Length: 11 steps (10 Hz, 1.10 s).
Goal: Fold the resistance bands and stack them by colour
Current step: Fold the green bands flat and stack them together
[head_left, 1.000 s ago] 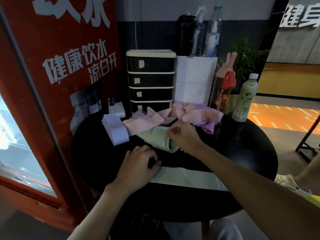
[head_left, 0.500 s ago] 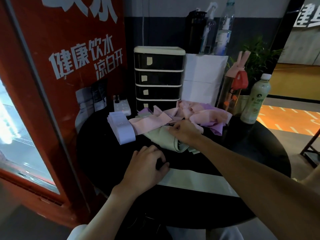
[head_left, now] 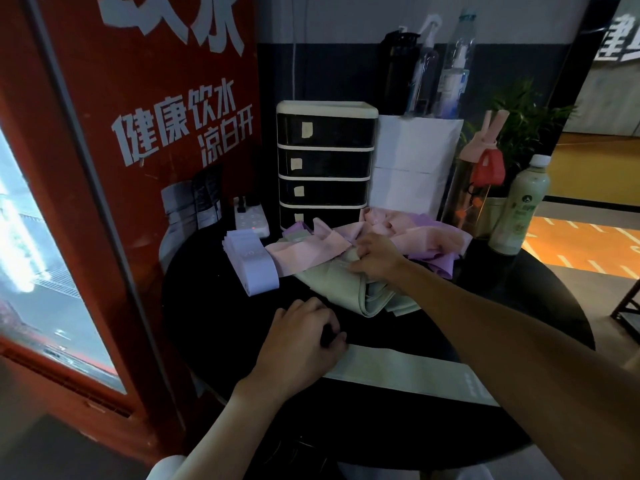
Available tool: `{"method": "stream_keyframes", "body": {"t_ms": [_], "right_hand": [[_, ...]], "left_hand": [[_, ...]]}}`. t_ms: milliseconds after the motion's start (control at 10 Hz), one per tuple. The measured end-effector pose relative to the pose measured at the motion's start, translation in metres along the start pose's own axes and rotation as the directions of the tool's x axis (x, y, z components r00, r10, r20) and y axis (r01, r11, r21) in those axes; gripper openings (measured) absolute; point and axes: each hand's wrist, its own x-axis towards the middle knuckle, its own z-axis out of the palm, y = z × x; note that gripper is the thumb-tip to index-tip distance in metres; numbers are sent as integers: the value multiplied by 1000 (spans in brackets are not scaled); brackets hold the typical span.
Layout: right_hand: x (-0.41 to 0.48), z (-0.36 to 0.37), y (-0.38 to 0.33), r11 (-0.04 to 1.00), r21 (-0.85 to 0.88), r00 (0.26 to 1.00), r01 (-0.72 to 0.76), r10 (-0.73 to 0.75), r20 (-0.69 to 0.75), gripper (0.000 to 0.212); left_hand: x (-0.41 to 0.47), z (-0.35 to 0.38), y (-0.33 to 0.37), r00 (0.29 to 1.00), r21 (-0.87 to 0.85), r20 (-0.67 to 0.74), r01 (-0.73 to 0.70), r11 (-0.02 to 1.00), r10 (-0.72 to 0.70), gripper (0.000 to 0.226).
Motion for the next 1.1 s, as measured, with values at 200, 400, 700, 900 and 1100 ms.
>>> {"method": "stream_keyframes", "body": {"t_ms": [200, 400, 700, 900, 1100], "right_hand": [[3, 2, -2, 1000, 3, 999, -21, 21, -37, 73], [4, -3, -3, 1000, 5, 1000, 3, -3, -29, 60], [-19, -14, -20, 977, 186, 995, 101, -95, -42, 30], [-15, -5, -19, 983, 183, 1000, 8, -5, -14, 12], [-24, -8, -7, 993, -48, 990, 112, -107, 87, 29]], "left_hand": [[1, -1, 0, 1000, 3, 4, 1, 1000, -1, 20], [1, 0, -1, 1000, -4, 2, 5, 1000, -5, 19], [1, 2, -1, 999, -33, -34, 16, 999, -18, 15], [0, -1, -3, 999, -85, -53, -13, 996, 8, 11], [-1, -2, -3, 999, -95, -38, -10, 995, 7, 12]]}}
